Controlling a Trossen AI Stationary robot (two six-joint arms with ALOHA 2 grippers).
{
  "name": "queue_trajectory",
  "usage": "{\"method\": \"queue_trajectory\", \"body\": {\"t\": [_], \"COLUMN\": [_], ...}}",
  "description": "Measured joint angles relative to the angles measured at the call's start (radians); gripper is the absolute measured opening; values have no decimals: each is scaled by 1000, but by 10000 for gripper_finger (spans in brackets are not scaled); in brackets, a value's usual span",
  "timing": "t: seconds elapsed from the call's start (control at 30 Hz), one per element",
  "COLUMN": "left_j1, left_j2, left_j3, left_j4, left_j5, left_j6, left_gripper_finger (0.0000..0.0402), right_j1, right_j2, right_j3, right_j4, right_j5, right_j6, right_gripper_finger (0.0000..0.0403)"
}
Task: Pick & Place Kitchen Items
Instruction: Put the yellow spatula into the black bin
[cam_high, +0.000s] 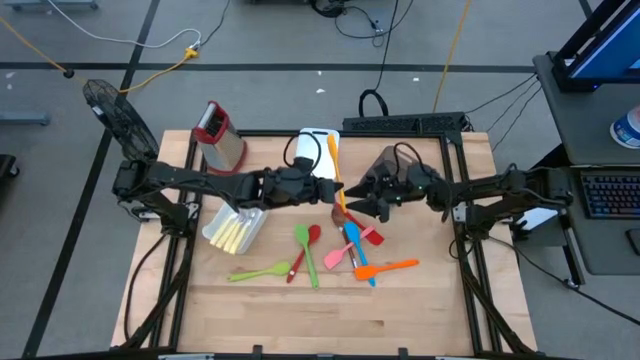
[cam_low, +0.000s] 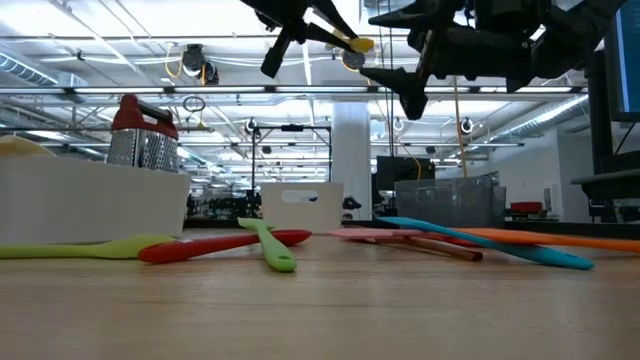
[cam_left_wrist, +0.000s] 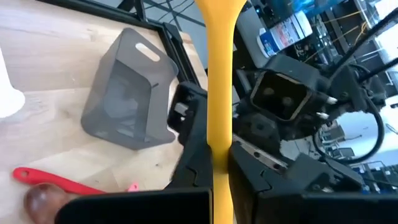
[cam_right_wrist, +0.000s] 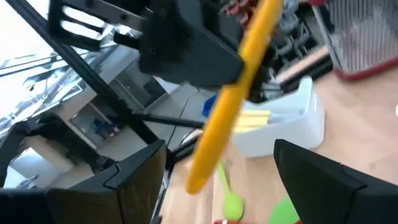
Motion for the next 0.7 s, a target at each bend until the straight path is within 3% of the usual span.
{"method": "queue_trajectory", "body": {"t": [0.2,0.53,0.7], "left_j1": [19,30,32], "left_j2": [6,8,8], "left_j3": [0,0,0], "left_j4": [-3,-2,-5], "left_j5": [-2,-59,-59], "left_j6": [0,24,25], "left_gripper_finger": [10,10,10], "right_j1": [21,60,60], "right_j2": [1,-1,-1], "right_j3": [45,200,206], "right_j4": [-70,-417,-415], "right_j5": [74,237,288], "right_j6": [-94,-302,-321], "right_gripper_finger": [295,287,271]}}
